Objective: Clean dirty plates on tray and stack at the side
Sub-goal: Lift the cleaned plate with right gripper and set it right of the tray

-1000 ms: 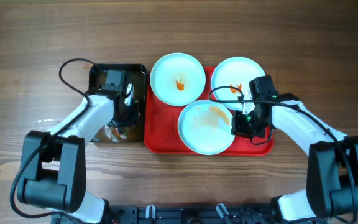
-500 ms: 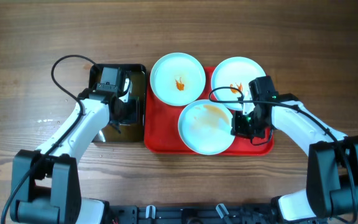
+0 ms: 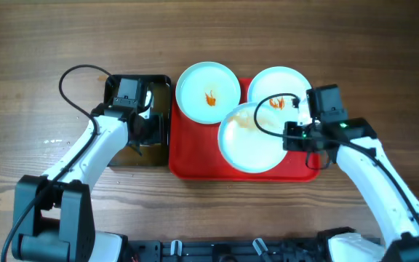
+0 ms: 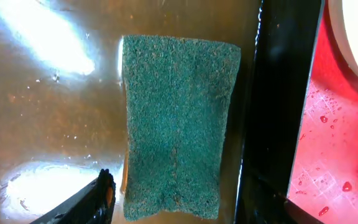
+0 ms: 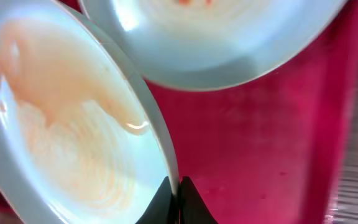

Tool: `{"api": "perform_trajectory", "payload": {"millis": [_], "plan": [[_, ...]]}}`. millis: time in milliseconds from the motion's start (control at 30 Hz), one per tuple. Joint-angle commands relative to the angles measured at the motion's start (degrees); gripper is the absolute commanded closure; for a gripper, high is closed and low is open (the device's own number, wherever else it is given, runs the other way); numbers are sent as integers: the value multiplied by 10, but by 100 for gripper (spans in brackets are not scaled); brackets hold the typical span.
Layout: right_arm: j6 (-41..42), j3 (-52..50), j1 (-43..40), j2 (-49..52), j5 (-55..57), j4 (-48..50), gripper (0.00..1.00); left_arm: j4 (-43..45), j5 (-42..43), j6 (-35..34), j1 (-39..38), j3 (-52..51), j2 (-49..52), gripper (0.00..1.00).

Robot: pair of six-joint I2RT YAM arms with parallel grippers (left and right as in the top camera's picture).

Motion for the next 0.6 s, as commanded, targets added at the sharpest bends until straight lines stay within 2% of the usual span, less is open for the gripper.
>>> {"api": "perform_trajectory", "payload": {"millis": [0, 100, 200, 300, 367, 467, 567], "plan": [[-10, 14, 2, -40, 96, 23, 95, 5, 7, -6, 3, 8, -5, 36], [-10, 36, 45, -46, 177, 28, 95, 5, 7, -6, 3, 8, -5, 36], [-12, 61, 137, -45, 335, 31, 96, 6, 7, -6, 3, 8, -5, 37], [-64, 62, 216, -45, 467, 60, 96, 7, 7, -5, 3, 8, -5, 37], [-151, 62, 270, -45, 543, 119, 96, 8, 7, -5, 3, 8, -5, 37], [-287, 62, 325, -43, 549, 198, 96, 8, 7, -5, 3, 8, -5, 37], [-431, 62, 357, -31, 549, 222, 96, 10, 7, -5, 3, 8, -5, 37]]}}
